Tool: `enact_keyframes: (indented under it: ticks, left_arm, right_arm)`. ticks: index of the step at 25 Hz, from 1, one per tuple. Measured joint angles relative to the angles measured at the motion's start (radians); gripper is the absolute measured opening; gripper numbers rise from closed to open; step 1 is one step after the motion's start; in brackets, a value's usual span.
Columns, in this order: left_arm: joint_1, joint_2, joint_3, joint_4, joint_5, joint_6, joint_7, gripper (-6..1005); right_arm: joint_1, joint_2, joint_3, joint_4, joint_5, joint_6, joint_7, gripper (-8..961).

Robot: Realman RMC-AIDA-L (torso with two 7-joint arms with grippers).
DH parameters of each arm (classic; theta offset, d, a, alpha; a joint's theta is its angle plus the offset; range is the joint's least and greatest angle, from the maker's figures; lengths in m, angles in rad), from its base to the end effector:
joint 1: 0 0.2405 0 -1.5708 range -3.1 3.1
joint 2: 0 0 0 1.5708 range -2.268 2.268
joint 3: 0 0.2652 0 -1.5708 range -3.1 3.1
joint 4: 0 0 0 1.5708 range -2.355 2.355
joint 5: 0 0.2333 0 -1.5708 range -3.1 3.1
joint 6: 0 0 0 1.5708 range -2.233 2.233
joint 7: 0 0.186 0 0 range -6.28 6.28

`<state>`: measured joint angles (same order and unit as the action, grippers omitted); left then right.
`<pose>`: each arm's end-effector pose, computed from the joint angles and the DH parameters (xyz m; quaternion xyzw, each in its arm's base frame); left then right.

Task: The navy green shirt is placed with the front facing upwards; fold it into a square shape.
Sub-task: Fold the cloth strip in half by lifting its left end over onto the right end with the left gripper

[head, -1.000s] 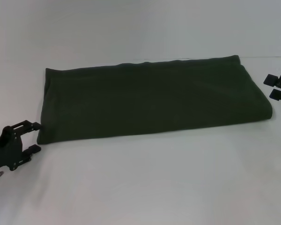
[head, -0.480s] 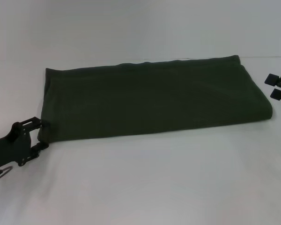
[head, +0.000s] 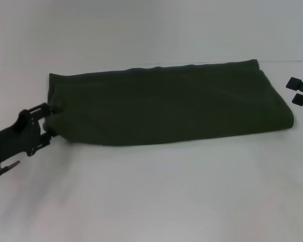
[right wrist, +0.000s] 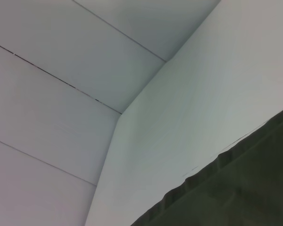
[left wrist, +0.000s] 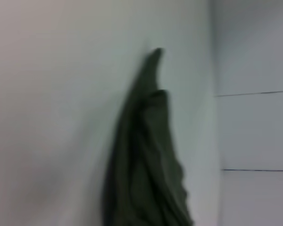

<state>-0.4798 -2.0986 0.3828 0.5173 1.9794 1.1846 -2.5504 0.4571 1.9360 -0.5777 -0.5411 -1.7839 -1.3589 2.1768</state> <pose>-0.3591 0.3903 -0.0214 -0.4602 -0.7792 -0.4011 0.1420 0.3407 0.3988 0.0487 -0.6684 0.6125 0.3798 0.1842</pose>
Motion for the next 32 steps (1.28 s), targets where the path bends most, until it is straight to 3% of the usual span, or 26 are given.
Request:
enact_keyframes:
  ticks: [8,27,30,32]
  left_arm:
    - [0.051,0.0,0.005,-0.034,-0.015,0.013,0.006,675]
    - [-0.039,0.002,0.013,-0.07,0.053,-0.157,0.002,675]
    - [-0.042,0.001,0.013,-0.069,0.05,-0.154,0.022,675]
    - [-0.024,-0.002,-0.003,-0.044,0.035,-0.085,0.054,675]
  right_arm:
    - [0.001,-0.003,0.007,0.012,-0.005,0.0,0.0,793]
    - [-0.011,-0.003,0.007,0.016,-0.006,-0.007,-0.006,791]
    - [-0.011,-0.003,0.007,0.02,-0.006,-0.009,-0.007,793]
    - [-0.011,-0.005,0.007,0.023,-0.004,-0.012,-0.007,794]
